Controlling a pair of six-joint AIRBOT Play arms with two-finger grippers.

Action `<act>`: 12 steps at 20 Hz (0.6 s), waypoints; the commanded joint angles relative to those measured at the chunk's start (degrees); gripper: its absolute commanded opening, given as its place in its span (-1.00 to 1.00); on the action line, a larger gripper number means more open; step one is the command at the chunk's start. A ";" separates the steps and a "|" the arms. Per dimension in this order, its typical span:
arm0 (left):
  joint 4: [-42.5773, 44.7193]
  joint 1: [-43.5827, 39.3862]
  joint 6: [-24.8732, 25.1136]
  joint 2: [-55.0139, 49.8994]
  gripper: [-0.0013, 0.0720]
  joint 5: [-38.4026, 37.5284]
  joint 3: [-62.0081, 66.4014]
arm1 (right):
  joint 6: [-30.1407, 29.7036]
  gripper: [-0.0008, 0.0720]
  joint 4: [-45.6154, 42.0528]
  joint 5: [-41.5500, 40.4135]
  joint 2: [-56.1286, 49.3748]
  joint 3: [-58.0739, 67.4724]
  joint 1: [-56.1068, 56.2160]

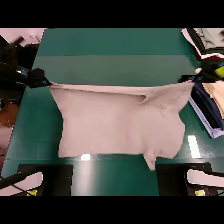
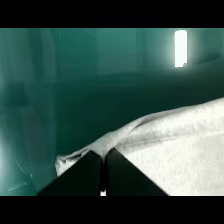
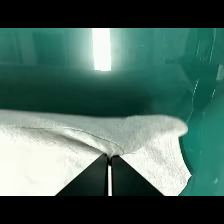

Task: Fold the shirts.

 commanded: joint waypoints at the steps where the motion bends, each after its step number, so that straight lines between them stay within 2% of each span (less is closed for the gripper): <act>1: -4.15 0.07 3.96 -6.67 -0.90 14.69 -1.86 | 0.24 -0.95 -1.03 -12.76 -8.13 -2.36 3.23; 4: -10.49 0.07 8.83 -7.65 -0.91 27.19 -1.53 | 0.22 -0.95 -1.03 -23.85 -10.47 -2.36 4.83; 6: -11.74 0.07 10.62 -7.87 -0.90 32.57 -1.53 | 0.22 -0.95 -1.05 -31.26 -10.47 -2.36 5.68; 9: -11.54 0.07 13.35 -8.96 -0.90 34.38 -1.53 | 0.17 -0.95 -1.07 -38.29 -10.36 -2.36 5.90; 12: -11.06 0.07 13.92 -10.51 -0.91 30.73 -1.55 | -1.75 -0.95 -1.25 -37.48 -10.36 -2.38 5.86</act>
